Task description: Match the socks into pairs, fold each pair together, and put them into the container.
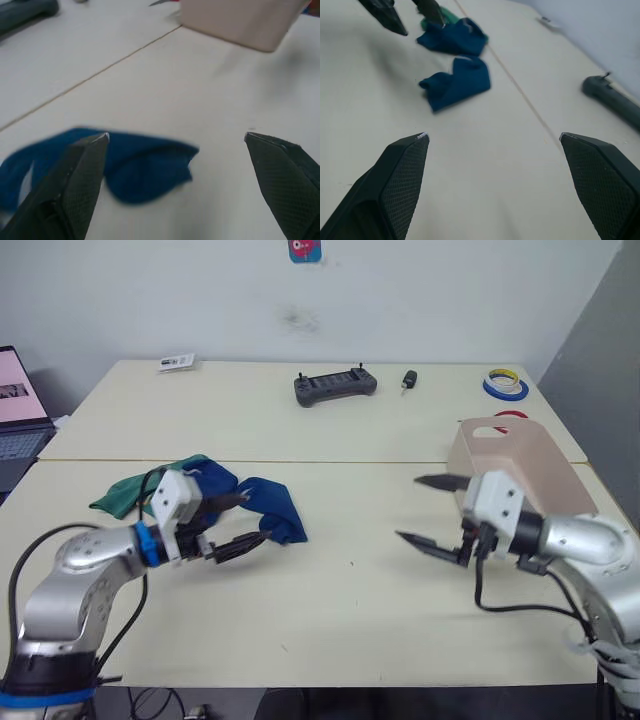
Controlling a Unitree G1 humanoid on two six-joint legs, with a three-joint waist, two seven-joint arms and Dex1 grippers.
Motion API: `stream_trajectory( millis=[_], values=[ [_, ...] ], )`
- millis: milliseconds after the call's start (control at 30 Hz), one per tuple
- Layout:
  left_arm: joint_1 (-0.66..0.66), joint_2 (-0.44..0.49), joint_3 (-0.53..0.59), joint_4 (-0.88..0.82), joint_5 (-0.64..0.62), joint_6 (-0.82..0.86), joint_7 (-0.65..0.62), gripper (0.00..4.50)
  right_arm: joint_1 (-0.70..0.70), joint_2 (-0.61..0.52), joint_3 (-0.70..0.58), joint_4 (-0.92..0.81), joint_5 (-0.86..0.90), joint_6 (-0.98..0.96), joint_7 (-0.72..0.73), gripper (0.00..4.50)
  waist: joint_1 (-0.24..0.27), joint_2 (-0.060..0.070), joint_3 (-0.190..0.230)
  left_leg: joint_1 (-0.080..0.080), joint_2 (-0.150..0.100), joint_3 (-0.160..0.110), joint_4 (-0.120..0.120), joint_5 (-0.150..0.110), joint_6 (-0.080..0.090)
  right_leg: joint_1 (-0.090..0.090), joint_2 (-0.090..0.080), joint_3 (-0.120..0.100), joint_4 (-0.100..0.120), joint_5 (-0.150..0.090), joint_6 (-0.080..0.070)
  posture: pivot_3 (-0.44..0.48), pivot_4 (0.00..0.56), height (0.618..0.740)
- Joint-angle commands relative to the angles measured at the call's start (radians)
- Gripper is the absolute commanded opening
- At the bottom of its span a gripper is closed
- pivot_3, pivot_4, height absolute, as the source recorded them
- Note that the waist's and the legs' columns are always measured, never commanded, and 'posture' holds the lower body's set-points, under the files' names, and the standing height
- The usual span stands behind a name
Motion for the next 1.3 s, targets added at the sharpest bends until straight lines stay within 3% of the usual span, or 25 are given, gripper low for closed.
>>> stream_trajectory(
  millis=[33, 167, 533, 733, 967, 1300],
  values=[
    [0.032, -0.019, 0.044, -0.012, -0.01, -0.037, 0.019, 4.45, 0.029, 0.003, 0.009, -0.018, -0.02, -0.057, -0.007, 4.5, 0.008, -0.001, 0.0, 0.0, 0.0, 0.0, 0.0, 0.0, 0.0, 0.0, 0.0, 0.0, 0.0, 0.0, 0.0, 0.0, 0.15, 0.74],
    [0.065, -0.038, 0.07, 0.005, -0.027, -0.041, 0.045, 4.45, 0.049, 0.002, 0.058, -0.016, -0.035, -0.084, 0.011, 4.5, 0.005, -0.002, 0.0, 0.0, 0.0, 0.0, 0.0, 0.0, 0.0, 0.0, 0.0, 0.0, 0.0, 0.0, 0.0, 0.0, 0.15, 0.74],
    [0.124, -0.13, 0.191, 0.033, -0.075, -0.023, 0.189, 4.45, -0.1, 0.088, 0.177, 0.017, -0.034, -0.026, -0.009, 4.5, -0.004, -0.002, 0.0, 0.0, 0.0, -0.003, 0.0, 0.0, 0.001, 0.0, 0.001, -0.001, 0.0, 0.0, 0.0, 0.0, 0.15, 0.74],
    [0.158, -0.088, 0.145, 0.022, -0.045, -0.052, 0.115, 4.45, -0.164, 0.13, 0.222, 0.048, -0.044, 0.038, -0.026, 4.5, -0.004, -0.002, 0.0, 0.0, 0.0, -0.003, 0.0, 0.0, 0.0, 0.0, 0.0, -0.001, 0.0, 0.0, 0.0, 0.0, 0.15, 0.74],
    [0.136, -0.042, 0.084, -0.012, -0.053, -0.033, 0.04, 4.45, -0.206, 0.198, 0.354, 0.141, -0.188, -0.019, -0.086, 4.5, -0.004, -0.003, -0.001, 0.0, 0.0, -0.003, 0.0, 0.0, 0.001, 0.0, 0.0, -0.001, 0.0, 0.0, 0.0, 0.0, 0.15, 0.74],
    [0.149, 0.103, 0.123, 0.026, -0.075, -0.085, -0.183, 4.45, -0.408, 0.445, 0.632, 0.515, -0.497, -0.219, -0.175, 4.5, -0.009, -0.003, 0.0, 0.001, 0.0, -0.003, -0.001, 0.0, 0.001, -0.003, 0.002, 0.0, 0.001, 0.0, 0.0, 0.0, 0.15, 0.74]
  ],
)
